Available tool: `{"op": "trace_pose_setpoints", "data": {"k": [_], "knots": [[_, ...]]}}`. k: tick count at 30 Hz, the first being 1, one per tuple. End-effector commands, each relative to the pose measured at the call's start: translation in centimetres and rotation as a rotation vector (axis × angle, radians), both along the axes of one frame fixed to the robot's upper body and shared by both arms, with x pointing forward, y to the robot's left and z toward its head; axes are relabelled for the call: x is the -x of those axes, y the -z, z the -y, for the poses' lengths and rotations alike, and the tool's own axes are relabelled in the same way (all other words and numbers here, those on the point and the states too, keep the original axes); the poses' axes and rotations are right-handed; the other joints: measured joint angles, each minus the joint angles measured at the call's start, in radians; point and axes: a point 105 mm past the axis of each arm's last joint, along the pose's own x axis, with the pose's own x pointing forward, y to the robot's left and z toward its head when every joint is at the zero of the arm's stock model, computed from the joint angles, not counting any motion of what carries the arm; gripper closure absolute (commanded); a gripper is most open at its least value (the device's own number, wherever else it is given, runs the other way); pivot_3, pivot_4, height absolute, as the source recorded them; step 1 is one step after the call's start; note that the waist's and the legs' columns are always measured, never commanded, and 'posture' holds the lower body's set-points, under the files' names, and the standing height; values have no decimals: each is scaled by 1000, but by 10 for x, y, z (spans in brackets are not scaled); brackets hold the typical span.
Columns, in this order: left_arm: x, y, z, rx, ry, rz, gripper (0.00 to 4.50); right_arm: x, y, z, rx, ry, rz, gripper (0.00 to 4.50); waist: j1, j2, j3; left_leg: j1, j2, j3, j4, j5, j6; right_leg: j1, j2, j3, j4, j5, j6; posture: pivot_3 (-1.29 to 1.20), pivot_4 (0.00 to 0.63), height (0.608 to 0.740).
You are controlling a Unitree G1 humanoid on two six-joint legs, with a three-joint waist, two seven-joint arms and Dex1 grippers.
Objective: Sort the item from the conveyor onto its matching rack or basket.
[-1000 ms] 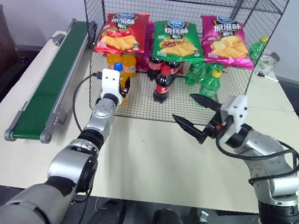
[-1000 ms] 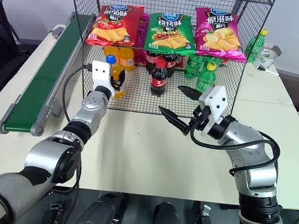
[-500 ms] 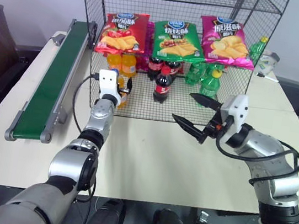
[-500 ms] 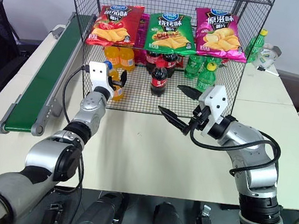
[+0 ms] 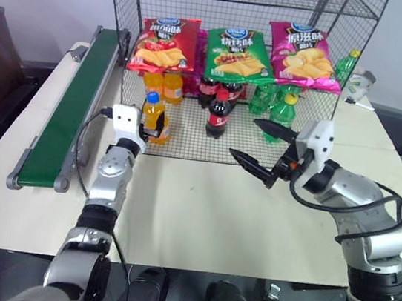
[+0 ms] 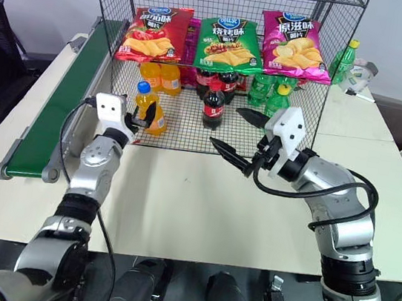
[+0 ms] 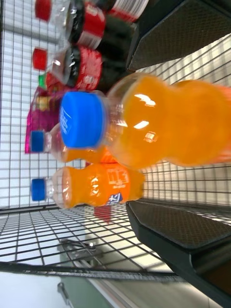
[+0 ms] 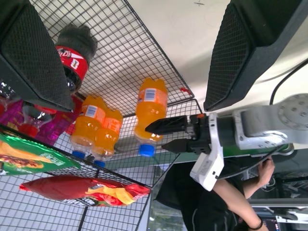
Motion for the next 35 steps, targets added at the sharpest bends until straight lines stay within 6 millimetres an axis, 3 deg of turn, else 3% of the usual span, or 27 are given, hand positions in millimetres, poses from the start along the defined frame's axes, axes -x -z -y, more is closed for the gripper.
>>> {"op": "trace_pose_setpoints", "data": {"k": [1, 5, 8, 12, 16, 35], "knots": [[21, -26, 9, -32, 152, 22, 43, 3, -13, 3, 2, -11, 41, 0, 0, 0, 0, 0, 0, 0, 0, 0, 0, 0, 0, 0, 0, 0, 0, 0, 150, 740], [43, -39, -2, -21, 231, 15, 43, 2, -13, 11, 21, 4, 40, 0, 1, 1, 0, 0, 0, 0, 0, 0, 0, 0, -1, 0, 0, 0, 0, 0, 150, 740], [64, -42, -21, -47, 280, -46, 43, 1, -11, 26, 52, 44, 28, 0, 1, 1, 0, 0, 1, 0, 0, 0, 0, 0, -1, 0, 0, 0, 0, 0, 150, 740], [74, -42, -36, -88, 272, -113, 43, 1, -8, 36, 71, 66, 16, 0, 2, 1, 0, 1, 1, 0, -1, 0, 0, 0, -1, 0, 0, 0, -1, 0, 150, 740], [90, -54, -53, -106, 293, -127, 43, 0, -7, 50, 92, 100, 6, 0, 6, 1, 0, 0, 1, 0, -1, 0, 0, 0, -2, 1, -1, 0, -1, 0, 150, 740], [96, -51, -58, -114, 302, -163, 43, -2, 17, 93, 117, 216, -84, 0, 6, 1, 0, 0, 2, 0, -2, 0, 0, 0, -2, 2, -2, -2, -4, 0, 150, 740]]}}
